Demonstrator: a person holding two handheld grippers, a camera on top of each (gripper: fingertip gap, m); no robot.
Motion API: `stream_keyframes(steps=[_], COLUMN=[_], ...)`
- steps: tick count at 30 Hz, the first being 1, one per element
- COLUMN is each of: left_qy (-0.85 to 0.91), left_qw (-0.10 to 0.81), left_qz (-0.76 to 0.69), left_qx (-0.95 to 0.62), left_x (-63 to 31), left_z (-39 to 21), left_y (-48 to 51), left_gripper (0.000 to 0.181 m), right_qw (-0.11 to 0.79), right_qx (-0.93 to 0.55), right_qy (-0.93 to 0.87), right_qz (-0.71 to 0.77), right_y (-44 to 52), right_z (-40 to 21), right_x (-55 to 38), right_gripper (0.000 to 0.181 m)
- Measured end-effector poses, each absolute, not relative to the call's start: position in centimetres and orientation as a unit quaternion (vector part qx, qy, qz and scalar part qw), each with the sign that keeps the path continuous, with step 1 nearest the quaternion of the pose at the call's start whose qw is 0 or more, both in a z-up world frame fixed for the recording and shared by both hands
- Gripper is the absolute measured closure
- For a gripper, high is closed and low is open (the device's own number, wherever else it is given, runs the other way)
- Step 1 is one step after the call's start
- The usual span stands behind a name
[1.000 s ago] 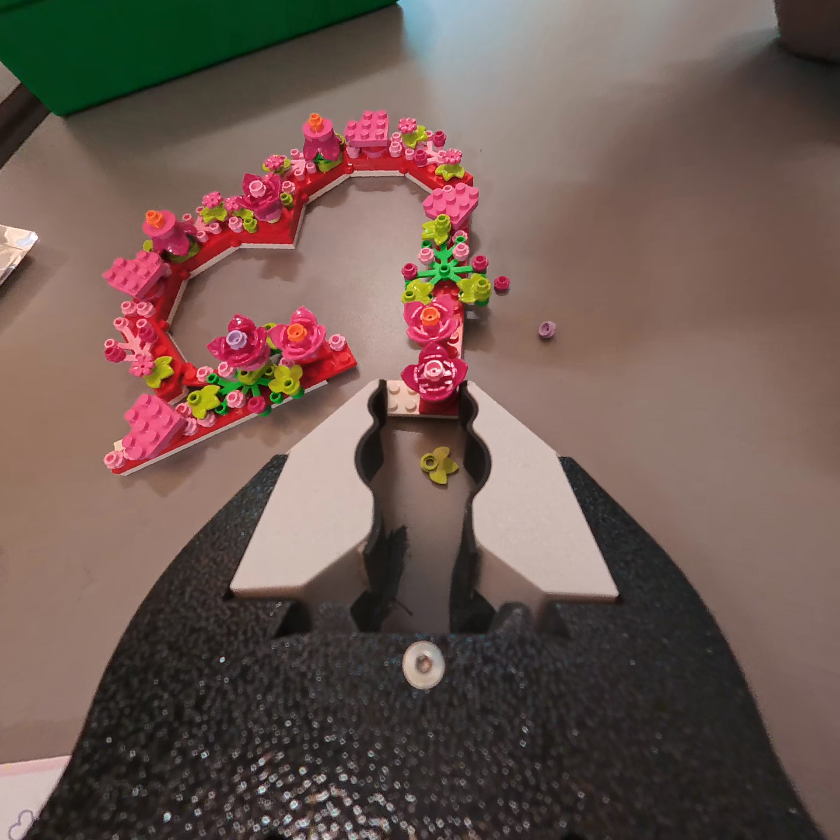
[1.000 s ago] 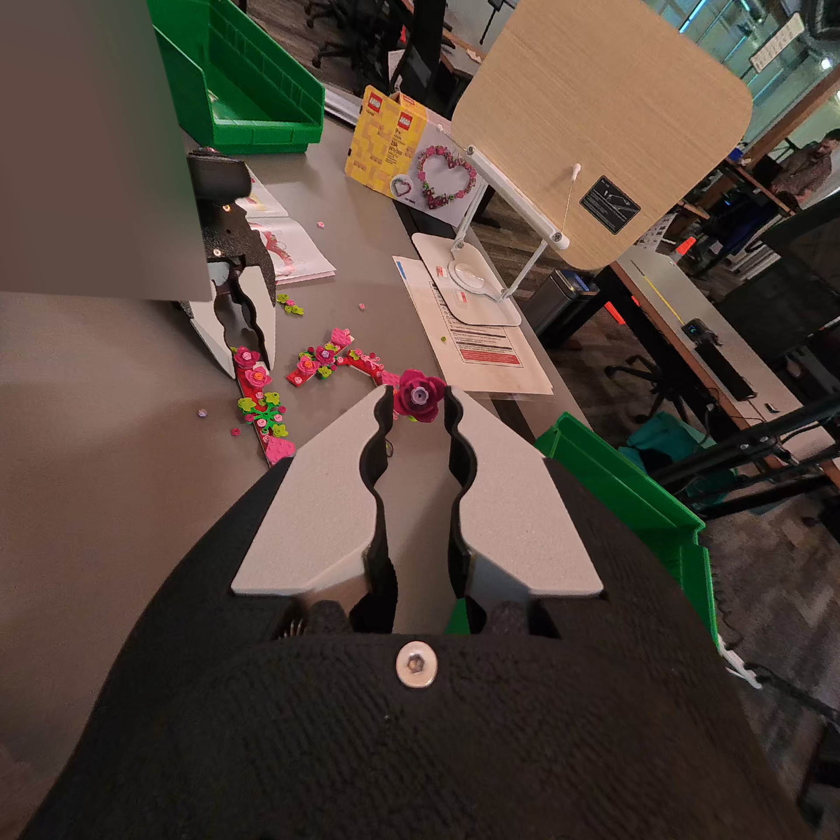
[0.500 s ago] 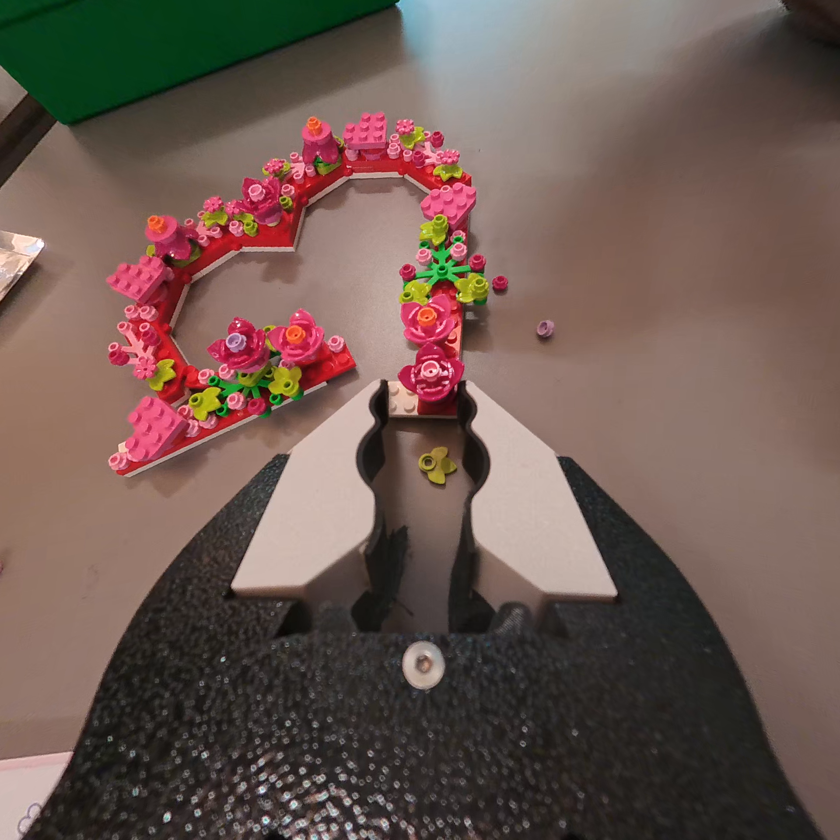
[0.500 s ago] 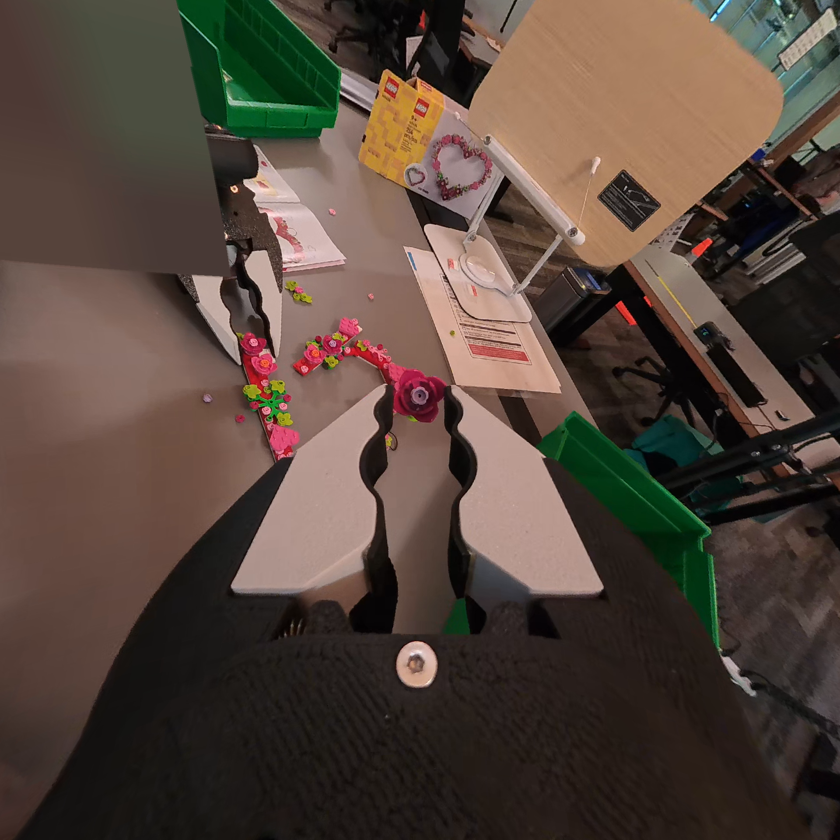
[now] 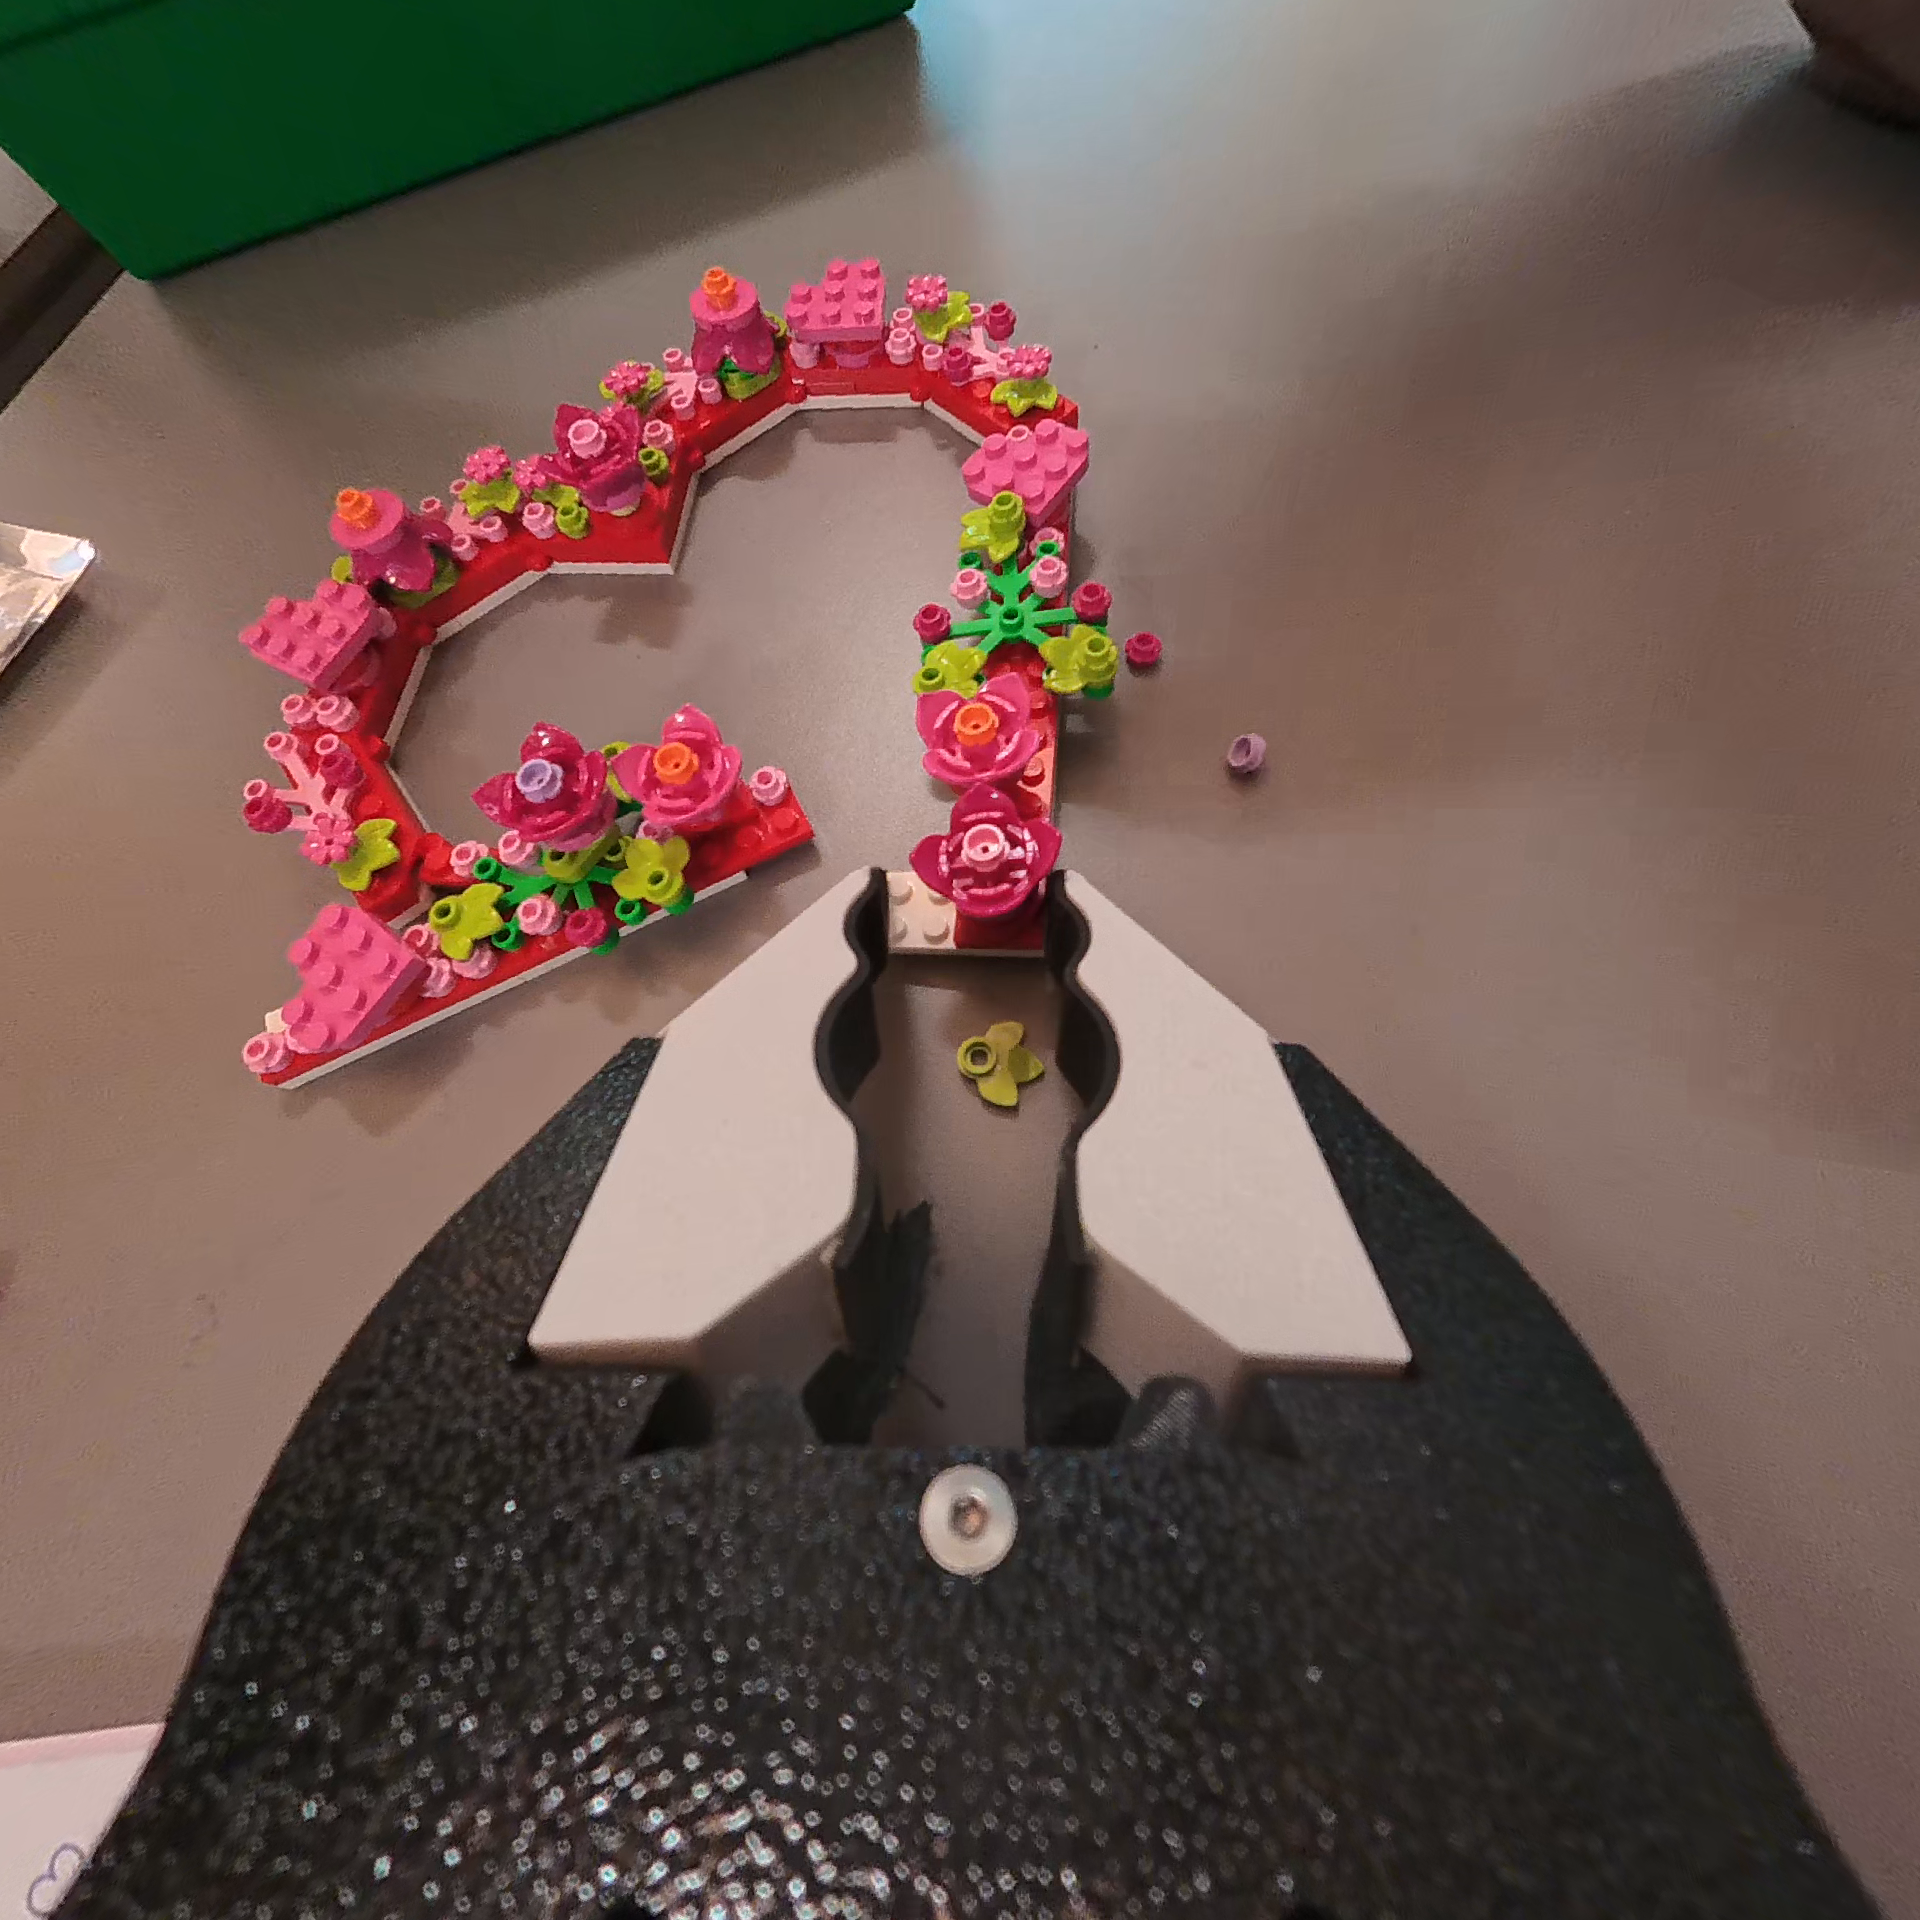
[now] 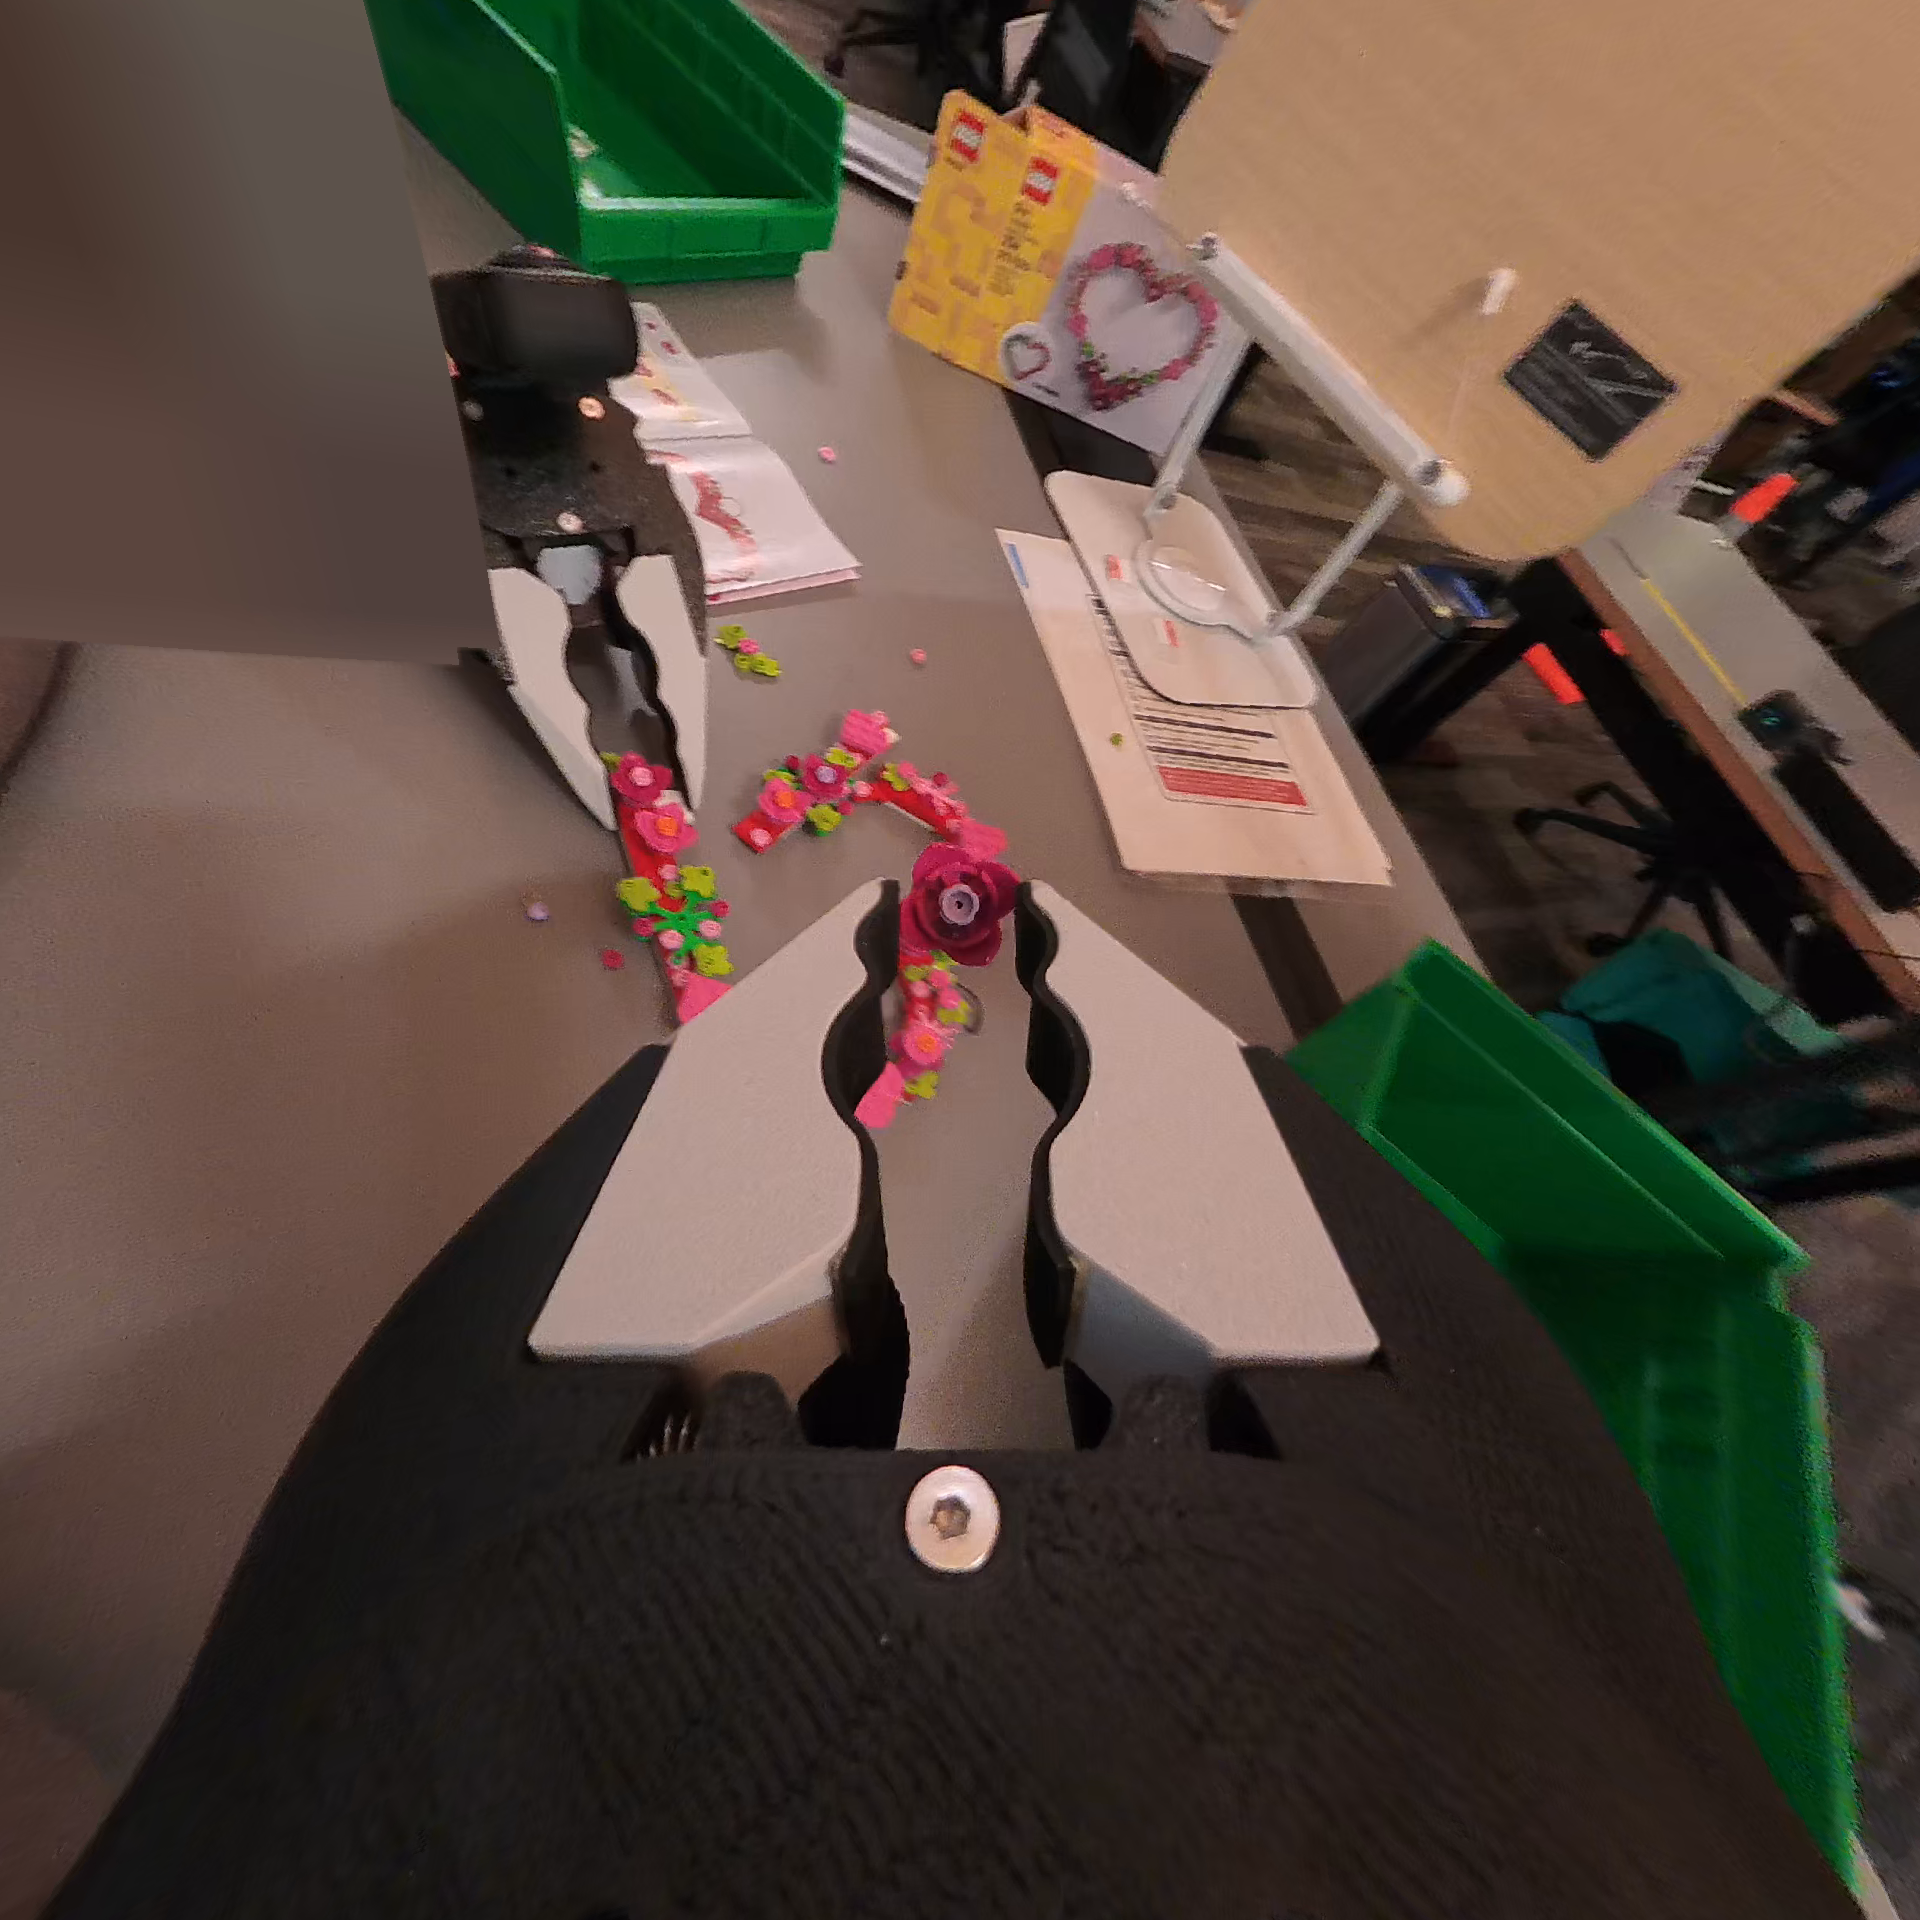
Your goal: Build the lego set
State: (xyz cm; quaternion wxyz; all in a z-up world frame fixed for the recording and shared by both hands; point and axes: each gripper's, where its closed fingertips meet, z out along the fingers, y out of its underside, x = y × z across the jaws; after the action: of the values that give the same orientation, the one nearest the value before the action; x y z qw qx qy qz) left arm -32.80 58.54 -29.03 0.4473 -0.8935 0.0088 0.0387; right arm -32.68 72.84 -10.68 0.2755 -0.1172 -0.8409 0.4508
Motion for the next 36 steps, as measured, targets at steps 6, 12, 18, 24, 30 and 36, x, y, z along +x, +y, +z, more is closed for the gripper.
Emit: stream_keyframes(steps=[6,12,18,24,30,36], left_qy=[0.007,0.01,0.01,0.008,0.005,0.002], left_qw=[0.447,0.448,0.448,0.447,0.446,0.444], left_qz=[0.035,0.037,0.036,0.033,0.027,0.021], left_qx=[-0.894,-0.893,-0.894,-0.894,-0.895,-0.896], left_x=[-32.8,-32.8,-32.8,-32.8,-32.7,-32.7], left_z=[-28.9,-28.6,-28.6,-28.8,-29.2,-29.7], left_y=[58.5,58.6,58.6,58.7,58.7,58.7], left_gripper=[0.153,0.153,0.153,0.152,0.152,0.153], right_qw=[0.122,0.011,-0.023,-0.024,-0.013,-0.011], right_qx=[-0.062,-0.042,-0.034,-0.036,-0.033,-0.031], right_qy=[-0.908,-0.934,-0.935,-0.936,-0.938,-0.938], right_qz=[0.397,0.355,0.353,0.348,0.344,0.344], right_y=[66.2,63.2,63.3,63.4,63.4,63.1], right_z=[-18.2,-24.4,-26.0,-27.1,-27.1,-27.4], right_x=[-32.5,-32.3,-31.8,-32.2,-32.3,-32.5], right_gripper=[0.161,0.161,0.161,0.161,0.161,0.161])
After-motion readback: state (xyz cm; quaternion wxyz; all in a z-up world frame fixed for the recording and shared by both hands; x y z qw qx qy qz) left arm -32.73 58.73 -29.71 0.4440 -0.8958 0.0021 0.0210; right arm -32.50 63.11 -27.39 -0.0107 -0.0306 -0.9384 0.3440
